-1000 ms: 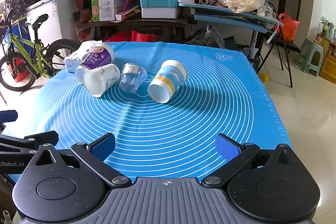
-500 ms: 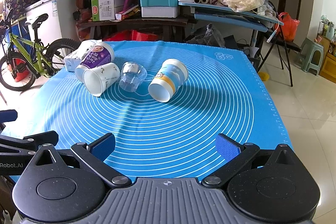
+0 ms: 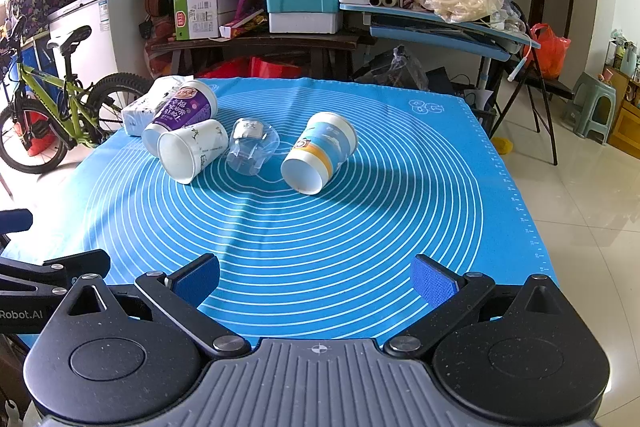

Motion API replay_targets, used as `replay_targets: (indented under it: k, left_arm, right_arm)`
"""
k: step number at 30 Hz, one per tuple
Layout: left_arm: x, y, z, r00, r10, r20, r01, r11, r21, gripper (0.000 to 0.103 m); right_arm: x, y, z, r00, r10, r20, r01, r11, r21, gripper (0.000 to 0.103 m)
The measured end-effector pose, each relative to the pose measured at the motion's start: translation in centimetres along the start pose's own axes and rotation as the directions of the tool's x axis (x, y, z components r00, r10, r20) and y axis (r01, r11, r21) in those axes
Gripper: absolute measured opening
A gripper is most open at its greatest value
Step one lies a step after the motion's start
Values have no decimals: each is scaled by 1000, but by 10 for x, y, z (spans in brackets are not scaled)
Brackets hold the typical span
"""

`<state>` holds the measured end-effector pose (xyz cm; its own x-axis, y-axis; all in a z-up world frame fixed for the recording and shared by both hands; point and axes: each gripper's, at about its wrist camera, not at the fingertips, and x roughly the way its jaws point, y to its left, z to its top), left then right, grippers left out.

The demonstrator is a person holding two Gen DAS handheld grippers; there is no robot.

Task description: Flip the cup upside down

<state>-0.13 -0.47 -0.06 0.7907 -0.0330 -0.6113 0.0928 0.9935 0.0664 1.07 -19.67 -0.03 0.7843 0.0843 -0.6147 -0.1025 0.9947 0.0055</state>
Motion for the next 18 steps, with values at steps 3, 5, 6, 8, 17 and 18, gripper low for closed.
replay_targets:
  k: [3, 5, 6, 8, 17, 18]
  left_arm:
    - [0, 0, 0, 1000, 0, 0, 0, 1000, -2, 102]
    - [-1, -1, 0, 1000, -1, 1, 1, 1000, -3, 102]
    - [-1, -1, 0, 1000, -2, 2, 2, 1000, -2, 102]
    - [-1, -2, 0, 1000, -2, 2, 2, 1000, 1, 102]
    - [-1, -2, 0, 1000, 0, 4, 0, 1000, -3, 102]
    - [-1, -1, 0, 1000, 1, 4, -1, 1000, -5, 102]
  right_arm:
    - [0, 0, -1, 1000, 0, 0, 0, 1000, 0, 103]
    - [0, 0, -1, 1000, 0, 0, 0, 1000, 0, 103]
    - [0, 0, -1, 1000, 0, 0, 0, 1000, -1, 103]
    - [0, 0, 0, 1000, 0, 0, 0, 1000, 0, 103]
    - [0, 0, 0, 1000, -3, 2, 3, 1000, -5, 103]
    - [0, -1, 0, 1000, -4, 4, 4, 1000, -7, 103]
